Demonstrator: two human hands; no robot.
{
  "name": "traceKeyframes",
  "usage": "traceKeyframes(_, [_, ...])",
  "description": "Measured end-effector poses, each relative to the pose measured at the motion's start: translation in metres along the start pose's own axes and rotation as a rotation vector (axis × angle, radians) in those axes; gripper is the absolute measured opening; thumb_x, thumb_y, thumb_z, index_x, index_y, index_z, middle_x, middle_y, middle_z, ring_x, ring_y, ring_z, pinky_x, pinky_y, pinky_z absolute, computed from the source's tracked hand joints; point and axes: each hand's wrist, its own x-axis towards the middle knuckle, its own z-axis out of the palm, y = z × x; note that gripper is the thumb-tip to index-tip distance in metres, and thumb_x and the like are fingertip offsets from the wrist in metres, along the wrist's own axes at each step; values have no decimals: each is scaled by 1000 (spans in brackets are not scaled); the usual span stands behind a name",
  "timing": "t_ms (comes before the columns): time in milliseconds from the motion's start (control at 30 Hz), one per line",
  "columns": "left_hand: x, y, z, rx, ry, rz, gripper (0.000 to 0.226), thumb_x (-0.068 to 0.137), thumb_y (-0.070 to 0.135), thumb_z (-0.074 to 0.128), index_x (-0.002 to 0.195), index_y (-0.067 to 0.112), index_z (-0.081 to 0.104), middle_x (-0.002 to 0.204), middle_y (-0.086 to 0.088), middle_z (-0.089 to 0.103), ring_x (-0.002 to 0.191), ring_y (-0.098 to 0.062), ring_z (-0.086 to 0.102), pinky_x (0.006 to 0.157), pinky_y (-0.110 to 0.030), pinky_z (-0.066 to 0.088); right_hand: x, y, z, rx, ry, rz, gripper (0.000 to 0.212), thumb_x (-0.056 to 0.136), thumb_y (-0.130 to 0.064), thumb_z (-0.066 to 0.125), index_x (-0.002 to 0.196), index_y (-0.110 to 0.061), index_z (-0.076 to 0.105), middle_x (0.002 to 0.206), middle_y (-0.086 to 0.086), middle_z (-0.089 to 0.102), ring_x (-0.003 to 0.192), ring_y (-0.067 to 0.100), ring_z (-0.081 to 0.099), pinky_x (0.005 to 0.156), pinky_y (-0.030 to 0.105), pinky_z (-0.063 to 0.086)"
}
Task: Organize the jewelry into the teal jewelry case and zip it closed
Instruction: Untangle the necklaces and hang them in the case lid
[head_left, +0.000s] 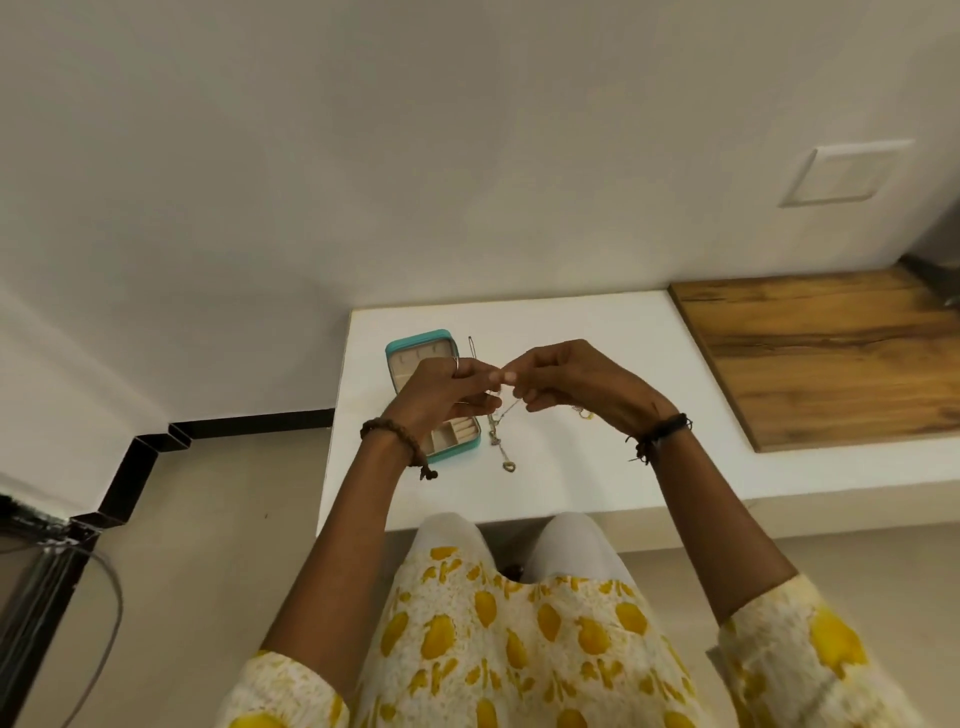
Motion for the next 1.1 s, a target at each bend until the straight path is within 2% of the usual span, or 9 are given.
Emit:
traceKeyframes(167, [-11, 8, -8, 55, -71, -14, 16, 89, 13, 53, 77, 17, 62, 81, 4, 62, 80, -9, 60, 80, -23, 50, 1, -24, -3, -175, -29, 30, 25, 84, -22, 64, 94, 0, 70, 82, 11, 58, 67, 7, 48, 62, 16, 45])
traceKeyframes(333, [-20, 0, -20, 26, -36, 49, 37, 91, 20, 49, 65, 32, 72, 94, 7, 64, 101, -23, 56, 95, -33, 44, 4, -33, -6, 95, 87, -35, 15, 88, -24, 60, 78, -16, 68, 76, -5, 59, 72, 9, 50, 76, 24, 47])
traceKeyframes(467, [-29, -7, -24, 0, 25, 56, 26, 90, 21, 48, 72, 25, 66, 90, 10, 64, 91, -16, 57, 74, -22, 45, 9, -23, -4, 578, 203, 22, 20, 93, -23, 53, 76, -12, 56, 48, -6, 42, 58, 10, 59, 91, 35, 50])
traceKeyframes(567, [-34, -12, -22, -250, 110, 59, 13, 85, 23, 54, 76, 16, 60, 65, 11, 69, 83, -16, 59, 59, -16, 50, 9, -14, 1, 822, 201, 49, 27, 94, -24, 51, 70, -13, 49, 41, -6, 40, 53, 12, 62, 90, 38, 52])
traceKeyframes(667, [-37, -13, -19, -599, 114, 111, 44, 56, 44, 79, 82, 15, 58, 67, 6, 71, 79, -15, 67, 59, -14, 53, 5, -1, 8, 1007, 217, 105, 35, 93, -25, 53, 61, -15, 46, 39, -6, 39, 45, 11, 57, 92, 38, 51])
traceKeyframes(833, [-43, -9, -12, -1024, 57, 233, 19, 58, 24, 77, 72, 12, 72, 75, -5, 73, 74, -15, 71, 70, -24, 58, -6, 25, 18, 1266, 267, 166, 33, 91, -27, 57, 62, -16, 45, 39, -7, 38, 39, 6, 48, 77, 36, 57])
traceKeyframes(967, [-46, -13, -7, -1041, -16, 263, 48, 36, 21, 92, 79, 10, 75, 74, -4, 73, 71, -14, 71, 71, -26, 58, -15, 22, 22, 1203, 264, 177, 31, 91, -29, 56, 65, -15, 46, 42, -7, 34, 35, 5, 35, 55, 20, 55])
traceKeyframes(1033, [-51, -11, -3, -980, -25, 207, 48, 47, 17, 88, 91, 7, 71, 77, -6, 71, 72, -14, 70, 71, -27, 58, -21, 13, 22, 1067, 256, 168, 30, 91, -28, 57, 66, -15, 47, 44, -7, 32, 36, 6, 30, 44, 15, 43])
traceKeyframes(1100, [-56, -6, 4, -828, 30, 142, 25, 72, 9, 69, 96, 6, 63, 76, -6, 70, 69, -13, 70, 71, -24, 58, -29, 0, 22, 895, 245, 141, 27, 90, -28, 58, 68, -14, 48, 46, -7, 31, 38, 6, 26, 40, 14, 33])
